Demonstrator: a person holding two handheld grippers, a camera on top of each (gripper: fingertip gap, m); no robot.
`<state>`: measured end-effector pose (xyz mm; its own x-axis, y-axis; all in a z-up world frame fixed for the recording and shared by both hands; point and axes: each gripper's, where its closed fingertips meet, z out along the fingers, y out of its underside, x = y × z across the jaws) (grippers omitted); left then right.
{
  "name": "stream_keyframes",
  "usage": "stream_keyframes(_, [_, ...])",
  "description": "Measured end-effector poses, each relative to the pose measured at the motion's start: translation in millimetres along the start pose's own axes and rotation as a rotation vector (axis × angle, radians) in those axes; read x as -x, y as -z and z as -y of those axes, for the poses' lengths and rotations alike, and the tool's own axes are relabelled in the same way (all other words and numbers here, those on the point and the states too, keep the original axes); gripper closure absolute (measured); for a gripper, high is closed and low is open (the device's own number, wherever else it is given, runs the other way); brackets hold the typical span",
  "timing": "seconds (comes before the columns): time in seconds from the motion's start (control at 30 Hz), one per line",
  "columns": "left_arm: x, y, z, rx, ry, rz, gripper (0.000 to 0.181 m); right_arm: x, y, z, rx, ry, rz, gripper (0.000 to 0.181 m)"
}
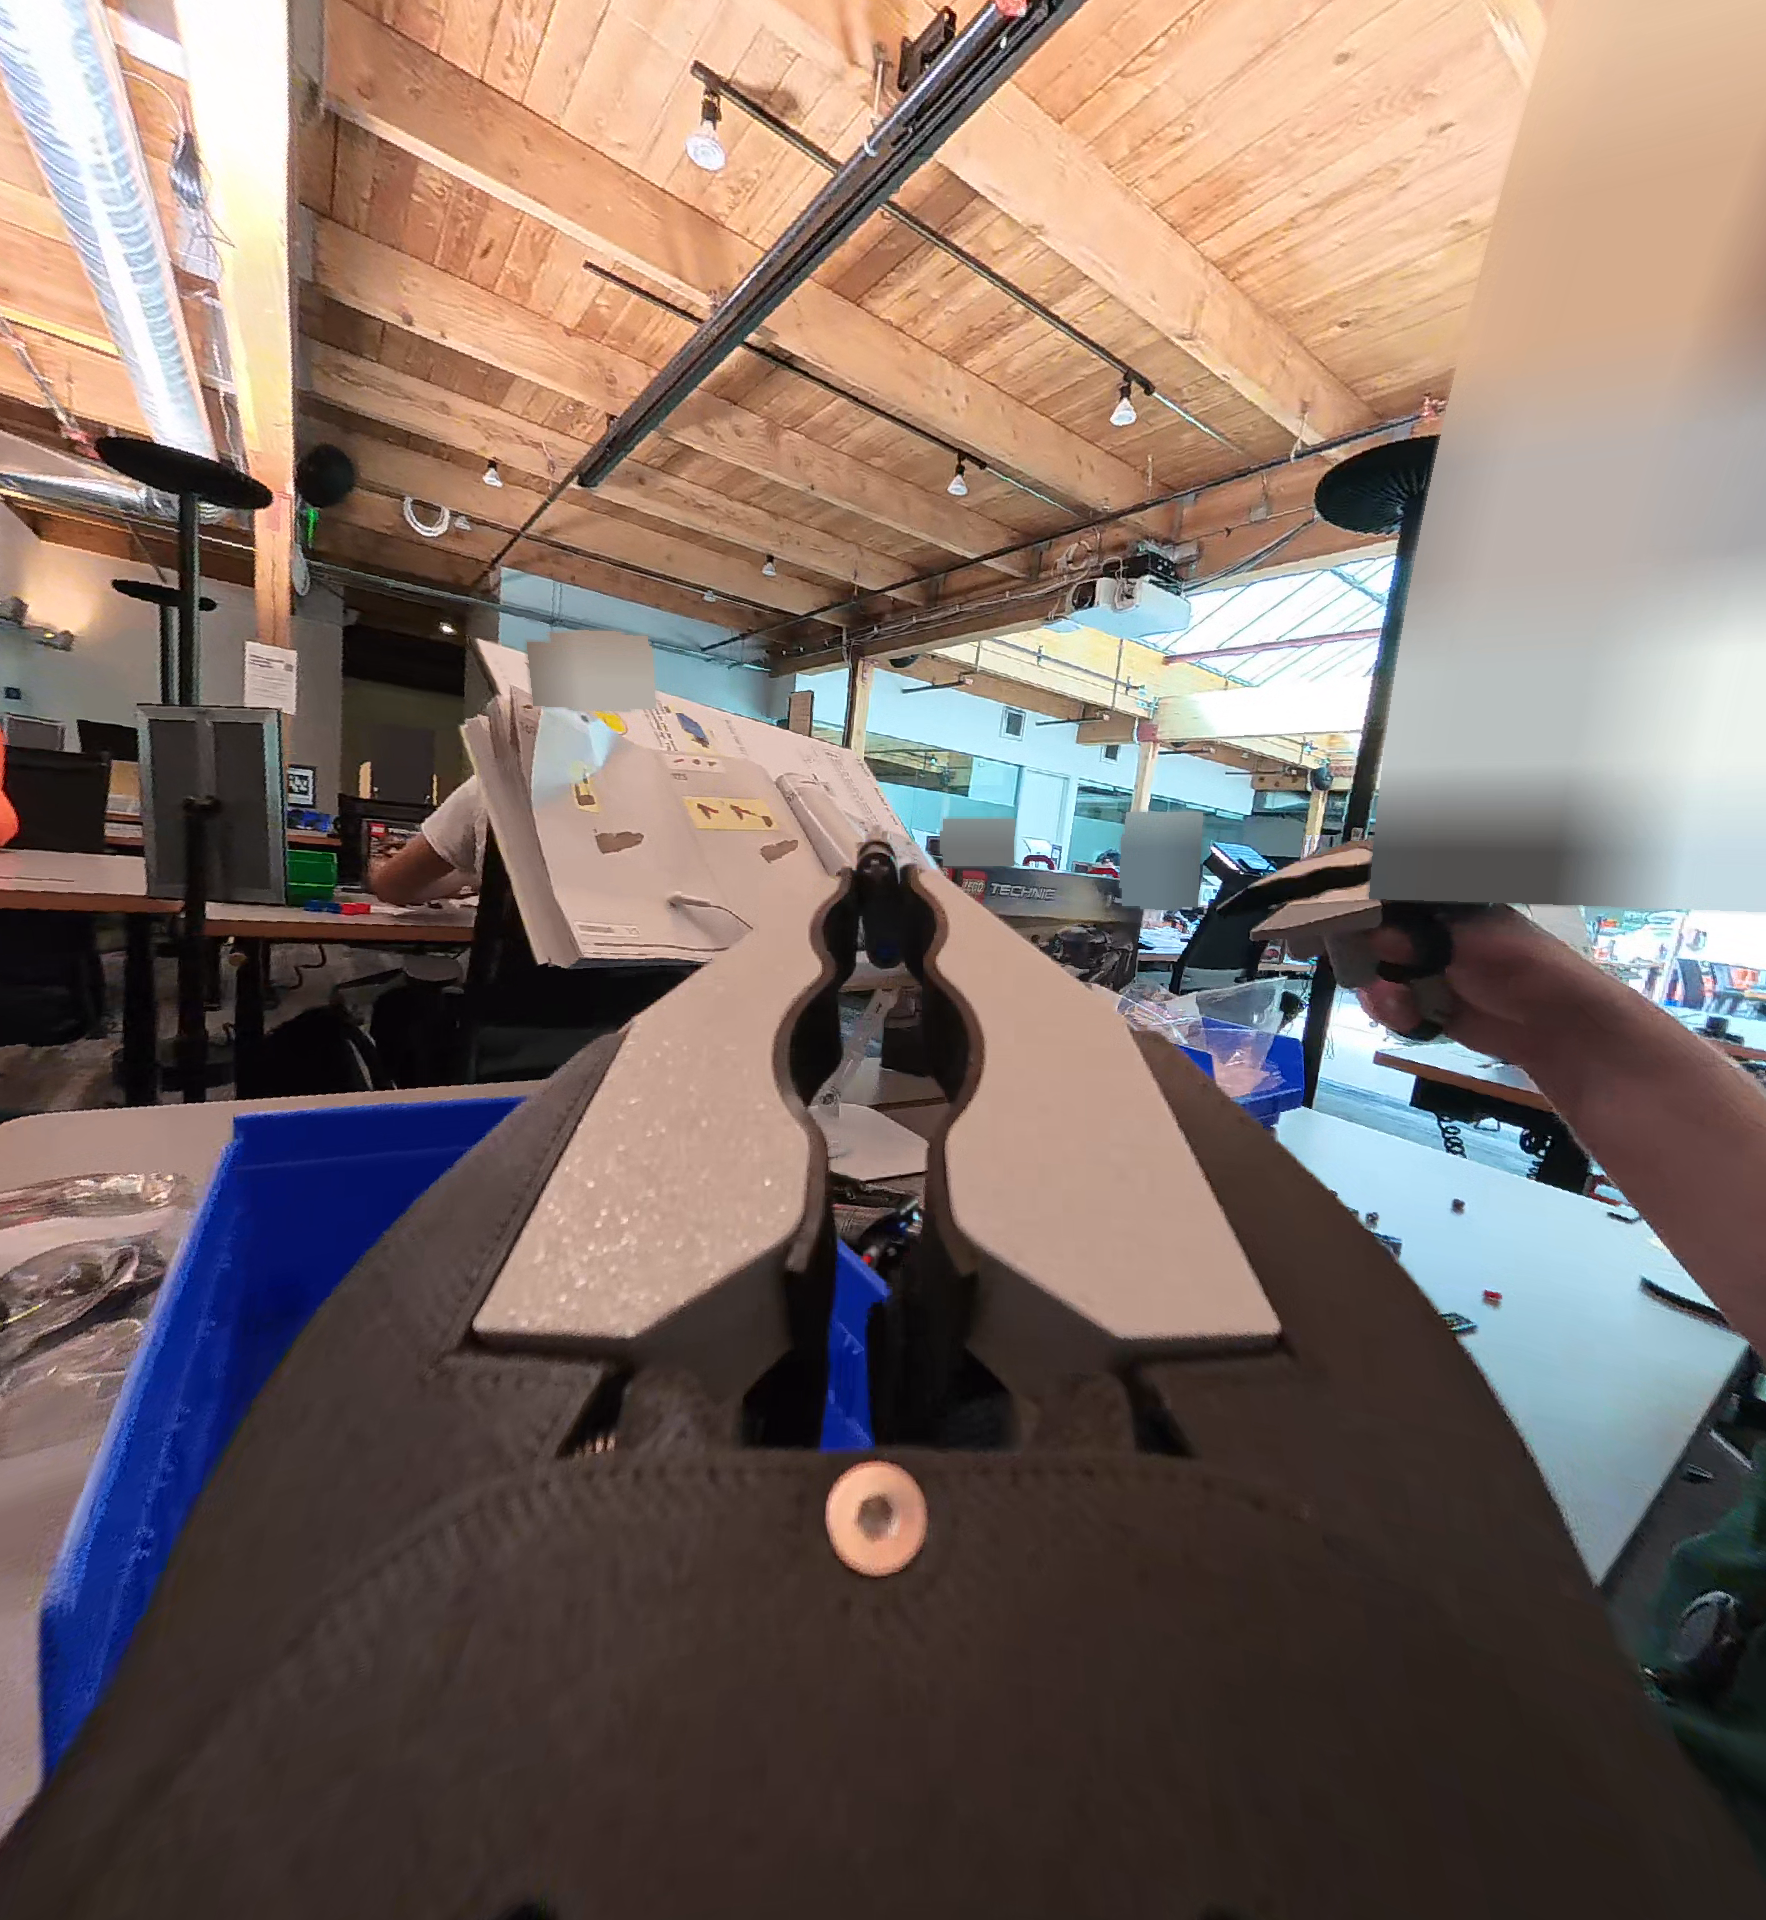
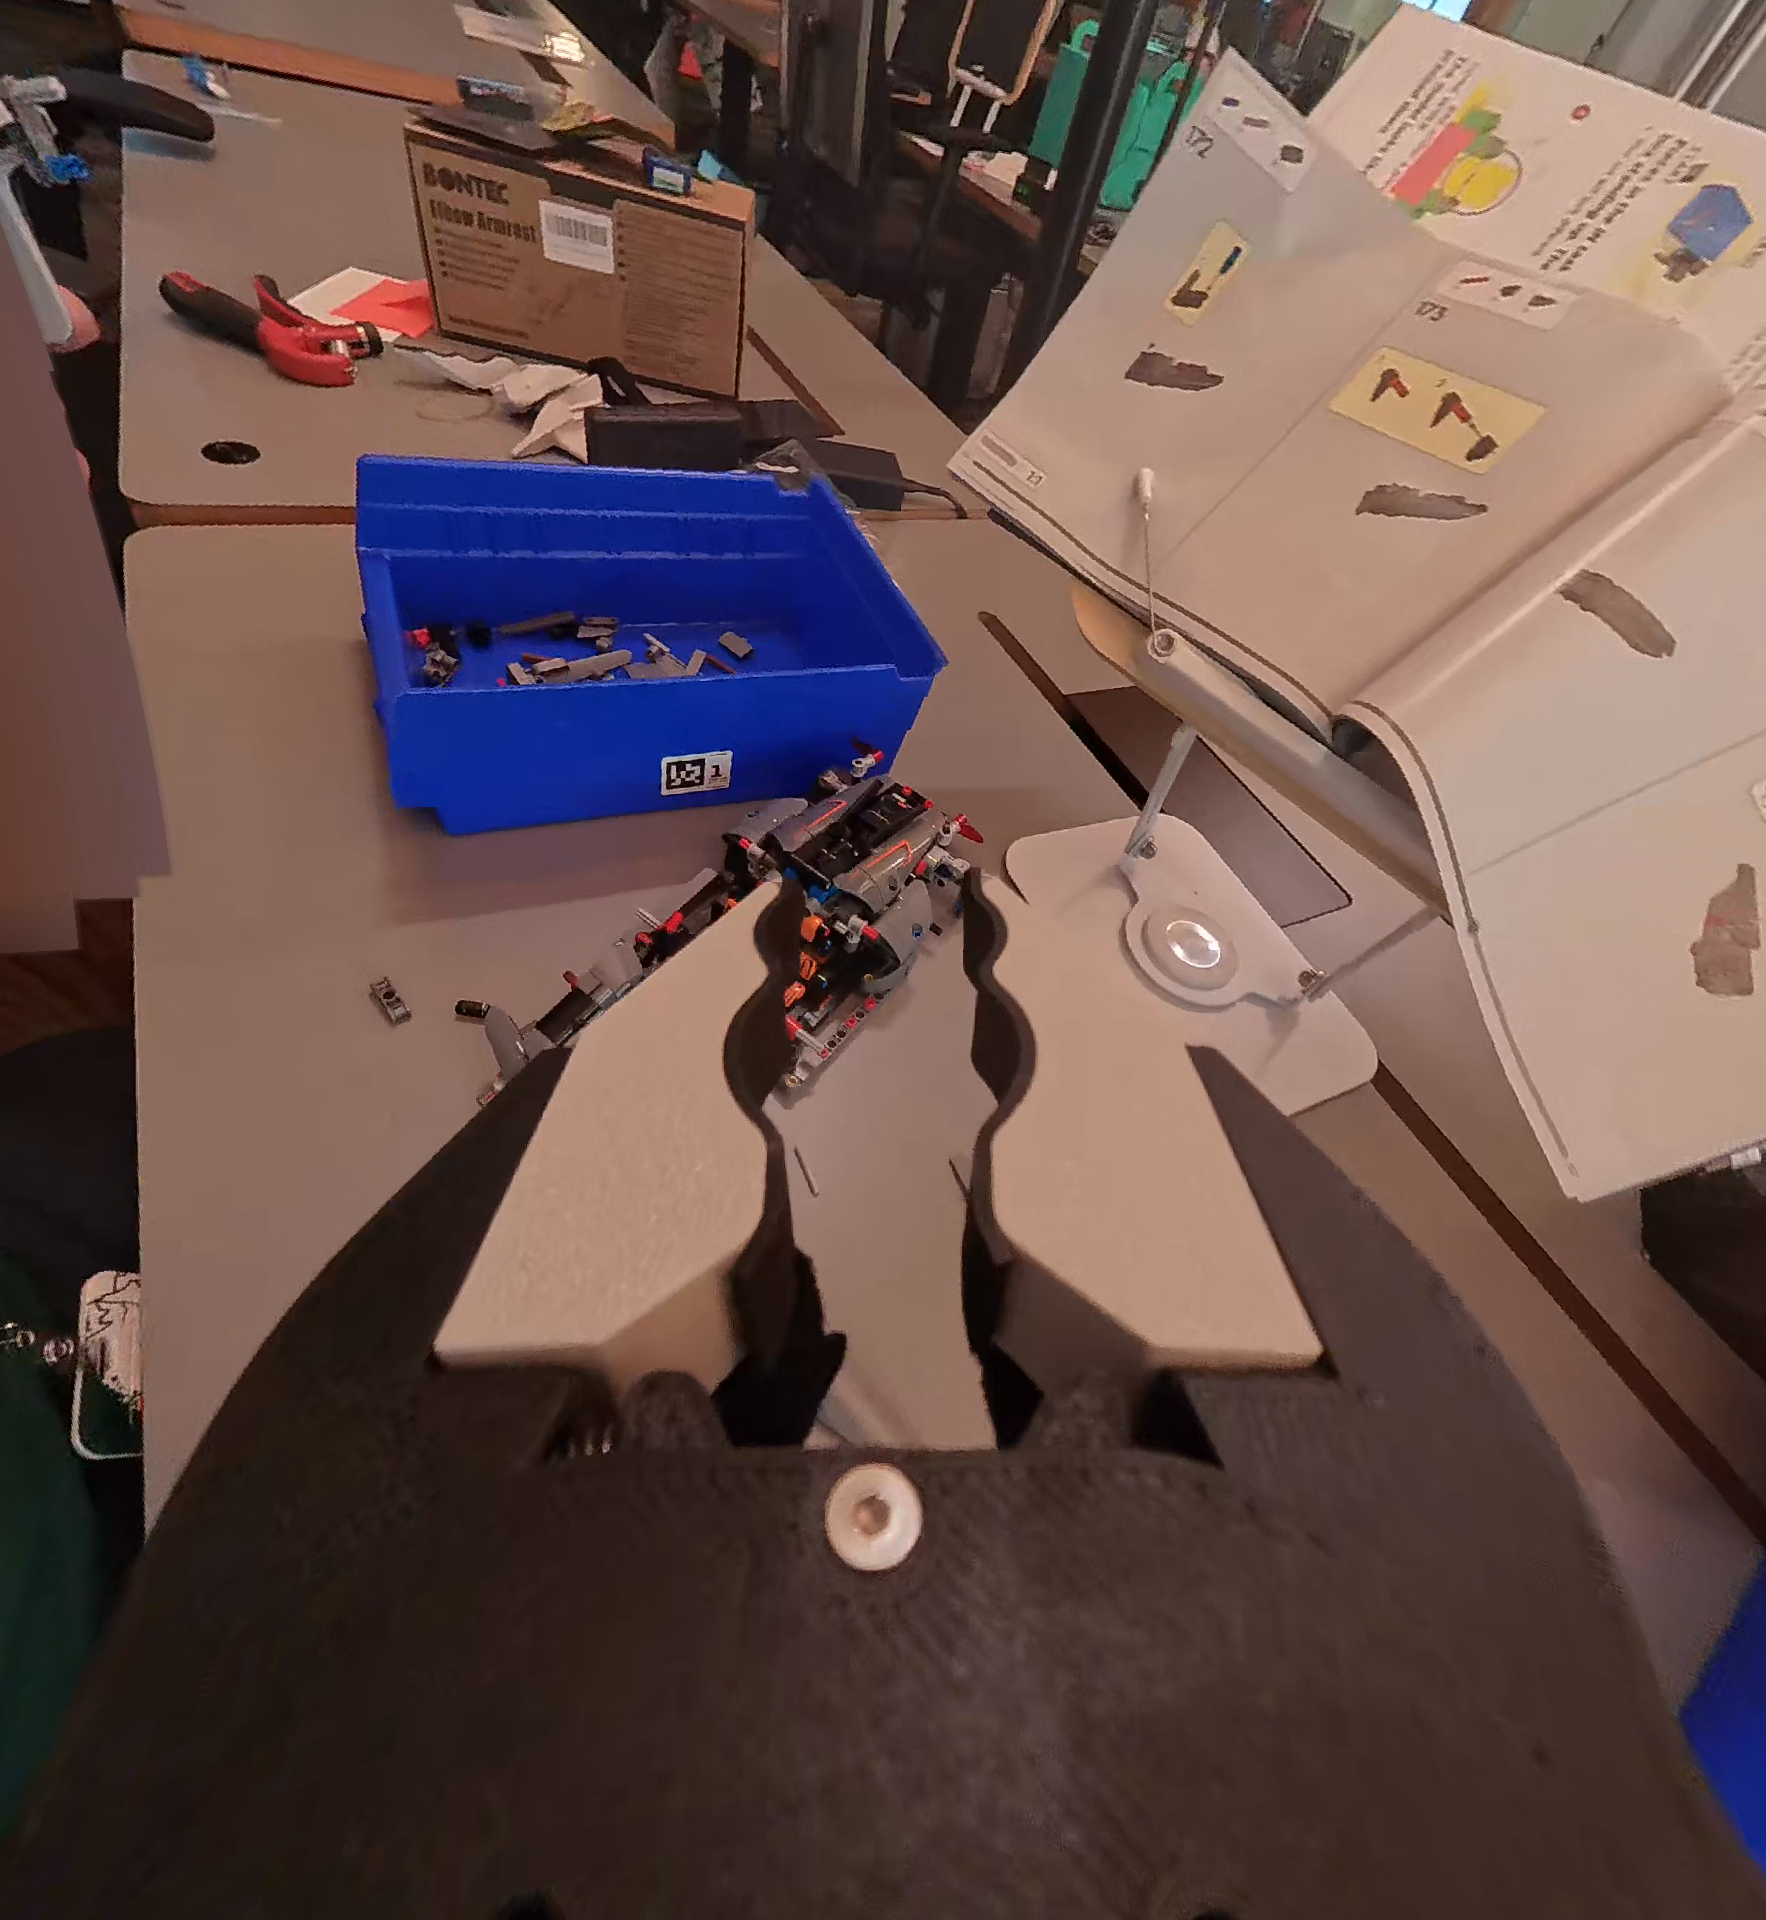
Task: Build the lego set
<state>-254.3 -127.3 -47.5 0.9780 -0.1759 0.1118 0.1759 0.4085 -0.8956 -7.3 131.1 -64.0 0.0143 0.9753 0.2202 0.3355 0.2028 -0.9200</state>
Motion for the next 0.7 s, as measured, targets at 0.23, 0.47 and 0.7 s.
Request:
stream_keyframes(0.23, [19.0, 4.7, -18.8, 0.037, 0.039, 0.026, 0.176, 8.6, -30.5, 8.0, 0.015, 0.016, 0.074, 0.15])
stream_keyframes(0.47, [31.9, 13.8, -18.8, 0.035, 0.044, 0.047, 0.176, 20.8, -65.2, 14.7, 0.04, 0.055, 0.158, 0.15])
stream_keyframes(0.7, [40.9, 13.5, -35.0, 0.06, 0.07, 0.05, 0.176, 30.7, -82.1, 7.1, 0.079, 0.102, 0.202, 0.15])
